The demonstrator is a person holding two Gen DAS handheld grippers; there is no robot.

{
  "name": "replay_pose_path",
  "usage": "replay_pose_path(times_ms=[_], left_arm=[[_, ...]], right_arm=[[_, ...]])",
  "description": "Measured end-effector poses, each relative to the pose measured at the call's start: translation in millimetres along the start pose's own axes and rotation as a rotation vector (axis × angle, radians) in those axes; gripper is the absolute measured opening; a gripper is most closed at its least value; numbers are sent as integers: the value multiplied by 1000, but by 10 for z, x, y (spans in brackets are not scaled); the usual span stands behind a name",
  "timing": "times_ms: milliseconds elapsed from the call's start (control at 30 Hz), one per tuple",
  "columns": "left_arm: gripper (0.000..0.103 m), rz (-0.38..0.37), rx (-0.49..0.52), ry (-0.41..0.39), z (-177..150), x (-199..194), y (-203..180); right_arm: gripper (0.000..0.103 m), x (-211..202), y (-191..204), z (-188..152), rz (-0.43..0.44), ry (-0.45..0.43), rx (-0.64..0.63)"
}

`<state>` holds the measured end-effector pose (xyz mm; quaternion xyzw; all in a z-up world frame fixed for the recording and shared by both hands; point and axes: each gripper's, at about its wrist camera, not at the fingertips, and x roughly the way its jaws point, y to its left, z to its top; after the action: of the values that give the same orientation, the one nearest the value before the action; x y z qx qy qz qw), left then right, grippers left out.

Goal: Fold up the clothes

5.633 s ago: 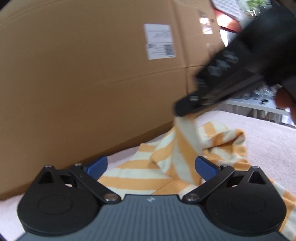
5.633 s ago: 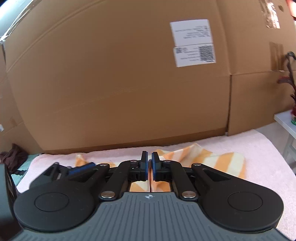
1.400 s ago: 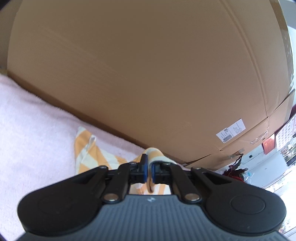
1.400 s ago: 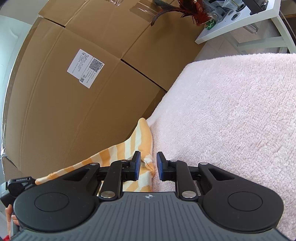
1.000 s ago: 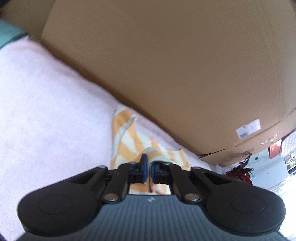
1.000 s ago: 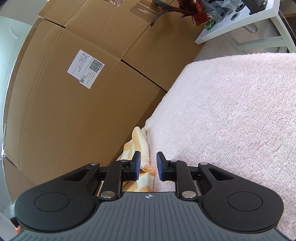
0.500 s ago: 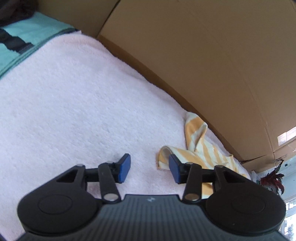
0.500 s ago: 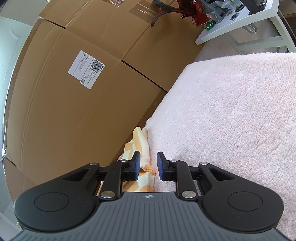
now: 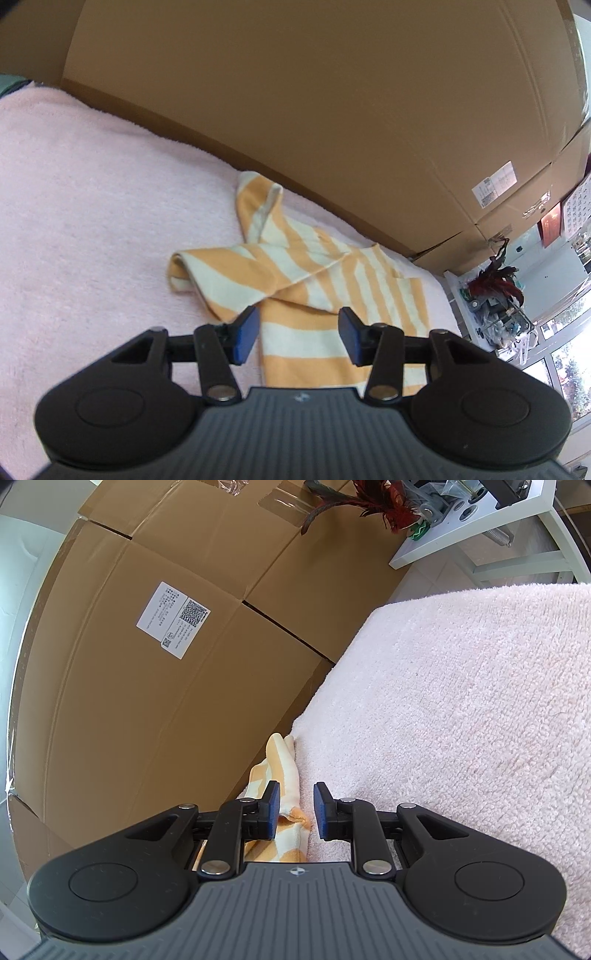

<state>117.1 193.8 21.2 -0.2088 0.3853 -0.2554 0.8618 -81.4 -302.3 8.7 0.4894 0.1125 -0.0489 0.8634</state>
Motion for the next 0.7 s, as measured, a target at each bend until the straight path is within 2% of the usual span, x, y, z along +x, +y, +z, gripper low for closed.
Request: replay_pose_path(times_ms=[67, 300, 500, 567, 633, 700], left_arm=[[62, 44, 75, -27, -27, -15, -101], [63, 384, 605, -82, -346, 100, -392], [65, 513, 887, -88, -545, 360, -448], [68, 518, 961, -85, -633, 420, -481], [68, 518, 987, -80, -656, 461, -497], [60, 525, 1002, -75, -659, 513, -510]], right_arm=[[21, -5, 4, 4, 2, -1, 1], [23, -10, 19, 8, 12, -2, 5], [23, -4, 35, 8, 21, 2, -2], [23, -1, 44, 7, 27, 6, -9], [23, 1, 53, 7, 34, 10, -15], [24, 4, 63, 6, 40, 14, -22]])
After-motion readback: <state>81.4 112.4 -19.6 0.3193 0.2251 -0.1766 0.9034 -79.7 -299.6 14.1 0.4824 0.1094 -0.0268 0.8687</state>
